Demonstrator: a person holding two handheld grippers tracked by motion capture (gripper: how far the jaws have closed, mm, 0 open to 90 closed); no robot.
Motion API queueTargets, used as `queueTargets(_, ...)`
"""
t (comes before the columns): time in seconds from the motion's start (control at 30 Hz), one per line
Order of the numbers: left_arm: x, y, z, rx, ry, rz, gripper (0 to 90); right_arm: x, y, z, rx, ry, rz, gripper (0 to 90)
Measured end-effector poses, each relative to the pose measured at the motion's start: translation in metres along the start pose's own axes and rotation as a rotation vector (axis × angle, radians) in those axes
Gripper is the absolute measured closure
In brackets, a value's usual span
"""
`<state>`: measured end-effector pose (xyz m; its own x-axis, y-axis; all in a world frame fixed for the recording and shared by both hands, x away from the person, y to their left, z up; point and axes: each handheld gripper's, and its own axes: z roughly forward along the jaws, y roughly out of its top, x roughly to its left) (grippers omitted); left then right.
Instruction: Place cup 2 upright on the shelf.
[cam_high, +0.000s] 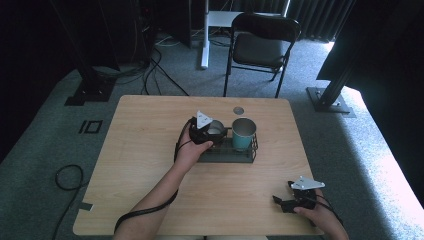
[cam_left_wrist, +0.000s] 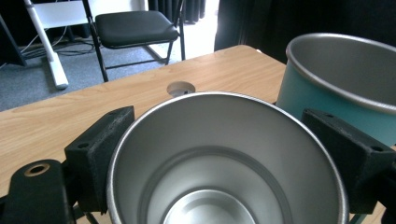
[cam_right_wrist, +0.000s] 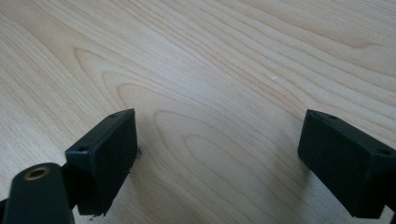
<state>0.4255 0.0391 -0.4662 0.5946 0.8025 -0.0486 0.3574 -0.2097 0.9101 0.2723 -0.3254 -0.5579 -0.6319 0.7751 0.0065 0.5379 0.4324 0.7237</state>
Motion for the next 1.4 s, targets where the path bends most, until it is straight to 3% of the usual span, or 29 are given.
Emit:
queueTargets(0.2, 0.0, -0.012, 0.004, 0.022, 0.001, -0.002, 14.0, -0.001, 0.0, 0.0, -0.001, 0.003, -0.005, 11.6)
queueTargets(0.4, -0.001, -0.014, 0.004, 0.014, 0.004, 0.01, 13.9, -0.001, 0.0, 0.0, -0.001, 0.003, -0.006, 11.7)
queueTargets(0.47, -0.003, -0.015, 0.003, 0.015, 0.0, 0.028, 13.3, -0.001, 0.0, 0.0, -0.001, 0.003, -0.006, 11.7)
queueTargets(0.5, -0.003, -0.016, 0.004, 0.04, -0.005, 0.04, 10.8, -0.001, 0.0, 0.0, -0.001, 0.003, -0.006, 11.6)
queueTargets(0.8, -0.003, -0.013, -0.005, 0.015, -0.033, 0.036, 7.5, -0.001, 0.0, 0.0, 0.0, 0.003, -0.006, 11.6)
queueTargets(1.4, 0.001, -0.004, -0.028, -0.02, -0.049, 0.025, 7.4, -0.001, 0.0, 0.0, 0.0, 0.003, -0.006, 11.6)
